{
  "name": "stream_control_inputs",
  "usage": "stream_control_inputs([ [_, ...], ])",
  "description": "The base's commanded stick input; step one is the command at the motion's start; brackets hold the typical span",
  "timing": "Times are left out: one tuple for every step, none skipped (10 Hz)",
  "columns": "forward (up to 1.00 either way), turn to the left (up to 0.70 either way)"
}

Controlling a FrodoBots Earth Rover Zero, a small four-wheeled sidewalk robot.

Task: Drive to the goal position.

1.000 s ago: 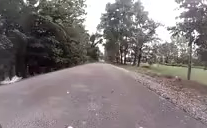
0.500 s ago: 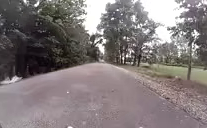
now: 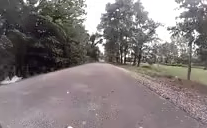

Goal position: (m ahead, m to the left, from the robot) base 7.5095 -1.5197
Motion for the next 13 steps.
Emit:
stream_control_inputs([
  [0.06,0.01],
  [0.06,0.01],
  [0.06,0.01],
  [0.06,0.01],
  [0.06,0.01],
  [0.06,0.01],
  [0.06,0.01],
  [0.06,0.01],
  [0.06,0.01],
  [0.06,0.01],
  [0.06,0.01],
  [0.06,0.01],
  [0.06,0.01],
])
